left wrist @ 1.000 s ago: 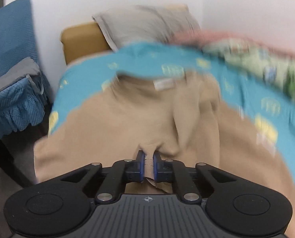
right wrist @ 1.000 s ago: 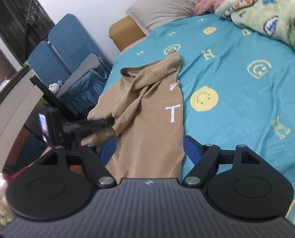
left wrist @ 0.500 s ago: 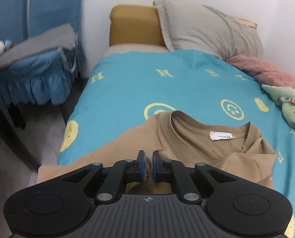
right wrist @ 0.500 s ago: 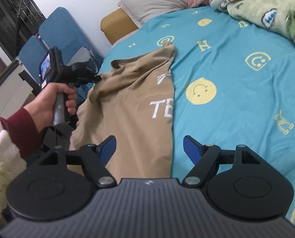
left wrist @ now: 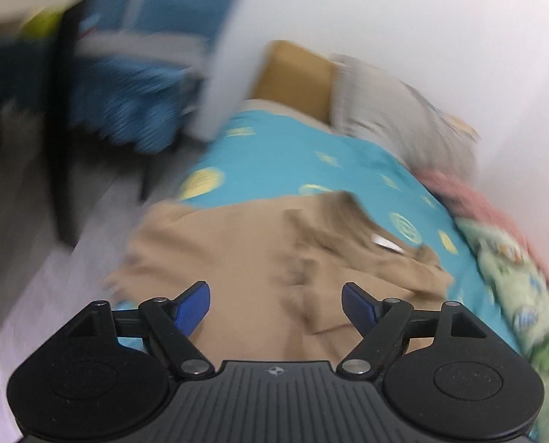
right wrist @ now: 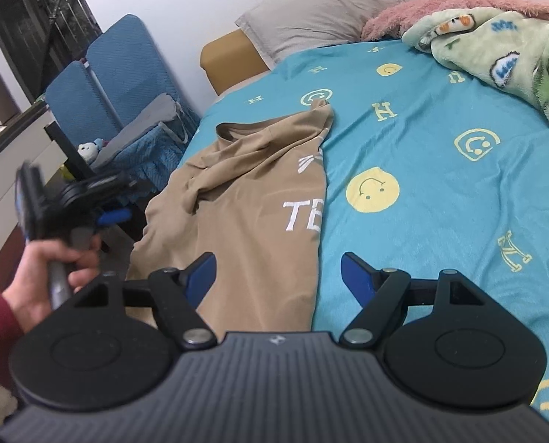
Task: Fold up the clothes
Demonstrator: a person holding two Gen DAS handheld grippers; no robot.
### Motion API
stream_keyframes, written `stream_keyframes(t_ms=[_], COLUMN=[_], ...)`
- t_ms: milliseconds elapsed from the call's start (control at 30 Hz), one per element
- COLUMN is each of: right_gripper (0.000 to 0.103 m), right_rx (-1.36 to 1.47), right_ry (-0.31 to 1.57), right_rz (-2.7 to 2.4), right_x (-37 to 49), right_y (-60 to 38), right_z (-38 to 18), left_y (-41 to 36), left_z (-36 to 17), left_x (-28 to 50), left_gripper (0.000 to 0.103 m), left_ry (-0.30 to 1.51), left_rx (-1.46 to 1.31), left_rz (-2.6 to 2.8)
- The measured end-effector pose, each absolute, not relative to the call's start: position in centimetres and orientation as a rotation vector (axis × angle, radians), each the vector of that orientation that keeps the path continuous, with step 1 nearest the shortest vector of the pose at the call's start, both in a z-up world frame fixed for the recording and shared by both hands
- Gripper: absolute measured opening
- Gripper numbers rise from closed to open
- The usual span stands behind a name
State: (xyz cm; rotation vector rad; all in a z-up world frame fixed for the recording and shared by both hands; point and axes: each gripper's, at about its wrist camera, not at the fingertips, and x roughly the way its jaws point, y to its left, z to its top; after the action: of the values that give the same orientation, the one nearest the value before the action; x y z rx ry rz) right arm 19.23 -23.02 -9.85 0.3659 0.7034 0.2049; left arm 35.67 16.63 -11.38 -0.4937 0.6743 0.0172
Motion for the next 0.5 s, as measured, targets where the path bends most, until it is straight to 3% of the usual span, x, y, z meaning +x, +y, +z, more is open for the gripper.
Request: stream_keyframes(t_ms=[200, 500], right_gripper=[0.076, 0.076], right_rx=[0.358, 0.415], right_ry=[0.728, 0.842], right_rz=[0.19, 0.179], right_x=[19.3, 21.8], right_y=[-22.8, -22.1], right_z=[-10.3, -12.7], left_y=[25.2, 29.1], left_z=[-15.7, -23.1], left_x=[34.6, 38.8], left_gripper=[0.08, 0.076], left_ry=[0.682, 0.72], left_rx=[-0.832, -1.123], left_rz=[0.183, 0.221])
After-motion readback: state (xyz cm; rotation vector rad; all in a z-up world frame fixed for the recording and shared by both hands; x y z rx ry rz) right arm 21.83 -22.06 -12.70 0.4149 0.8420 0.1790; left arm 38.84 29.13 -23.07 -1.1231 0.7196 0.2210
